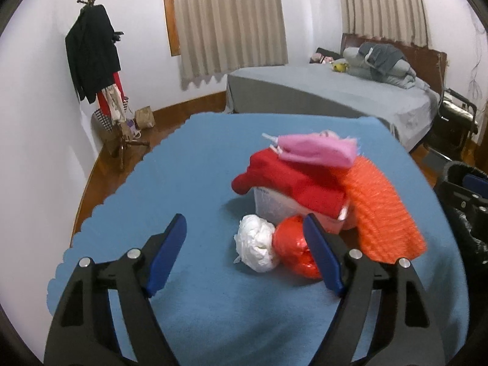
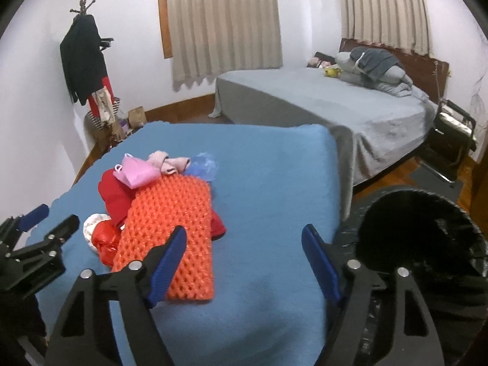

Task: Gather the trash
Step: 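Grasp the orange mesh bag with the right tool while the left tool grasps the red plastic bag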

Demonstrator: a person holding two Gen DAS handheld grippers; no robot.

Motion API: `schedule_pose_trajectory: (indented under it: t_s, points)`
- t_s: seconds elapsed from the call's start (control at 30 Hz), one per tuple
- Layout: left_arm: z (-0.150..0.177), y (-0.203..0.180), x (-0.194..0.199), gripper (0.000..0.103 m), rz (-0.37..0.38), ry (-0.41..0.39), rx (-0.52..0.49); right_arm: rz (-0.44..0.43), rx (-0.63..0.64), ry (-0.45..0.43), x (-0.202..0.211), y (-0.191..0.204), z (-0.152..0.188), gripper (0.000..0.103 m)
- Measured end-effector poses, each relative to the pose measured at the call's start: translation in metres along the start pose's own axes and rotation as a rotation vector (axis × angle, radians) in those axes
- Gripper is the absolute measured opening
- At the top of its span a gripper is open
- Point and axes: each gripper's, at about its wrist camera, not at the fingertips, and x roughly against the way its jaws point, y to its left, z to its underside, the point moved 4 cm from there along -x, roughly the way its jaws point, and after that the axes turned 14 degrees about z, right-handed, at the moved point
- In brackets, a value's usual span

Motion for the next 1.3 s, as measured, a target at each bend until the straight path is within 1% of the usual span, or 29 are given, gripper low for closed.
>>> schedule_pose_trajectory:
  t_s: [0.13,0.27,0.33,0.4,0.47,0.5,0.53,0.57,0.6,0.63,0.7,0.73,0.8,1.0,1.17,1.23,1.3]
  points:
    - [0.006,0.003,-0.018,0.077,-0.004,0.038,-0.002,-0.039,0.030,0.037,-0.017,0.015,0.005,0.068]
    - [0.006,0.011,-0.032,0.077,0.005,0.058,0.020,-0.062,0.059,0.066,-0.029,0.027,0.010,0.065]
    - [0.005,0.013,-0.037,0.077,0.022,0.067,0.035,-0.087,0.073,0.087,-0.034,0.033,0.015,0.060]
    - [0.005,0.013,-0.040,0.077,0.051,0.073,0.049,-0.108,0.079,0.112,-0.039,0.038,0.019,0.058]
    - [0.006,0.012,-0.043,0.077,0.065,0.076,0.051,-0.121,0.089,0.130,-0.042,0.041,0.023,0.055]
    - [0.006,0.012,-0.043,0.077,0.069,0.077,0.051,-0.128,0.094,0.139,-0.043,0.043,0.024,0.051]
    - [0.006,0.012,-0.043,0.077,0.073,0.077,0.052,-0.150,0.096,0.153,-0.045,0.044,0.026,0.045]
    - [0.006,0.012,-0.041,0.077,0.073,0.075,0.052,-0.170,0.093,0.165,-0.045,0.044,0.027,0.041]
    - [0.006,0.012,-0.040,0.077,0.071,0.073,0.051,-0.188,0.088,0.173,-0.045,0.044,0.028,0.031]
    - [0.006,0.012,-0.038,0.077,0.068,0.068,0.048,-0.201,0.087,0.176,-0.044,0.044,0.028,0.024]
    - [0.004,0.012,-0.033,0.079,0.058,0.055,0.039,-0.215,0.095,0.167,-0.040,0.043,0.027,0.017]
    - [0.004,0.012,-0.030,0.079,0.054,0.047,0.034,-0.225,0.097,0.163,-0.038,0.042,0.025,0.010]
    - [0.003,0.012,-0.024,0.082,0.051,0.038,0.031,-0.230,0.098,0.158,-0.036,0.041,0.023,0.010]
    - [0.005,0.009,-0.012,0.082,0.037,0.027,0.041,-0.213,0.099,0.145,-0.033,0.035,0.019,0.010]
    - [0.004,0.006,-0.013,0.082,0.045,0.031,0.035,-0.151,0.108,0.144,-0.031,0.029,0.017,0.010]
    - [0.002,0.005,-0.012,0.082,0.058,0.022,0.044,-0.116,0.121,0.145,-0.032,0.024,0.018,0.010]
    - [0.000,0.000,-0.012,0.082,0.074,0.018,0.041,-0.102,0.114,0.155,-0.033,0.020,0.019,0.010]
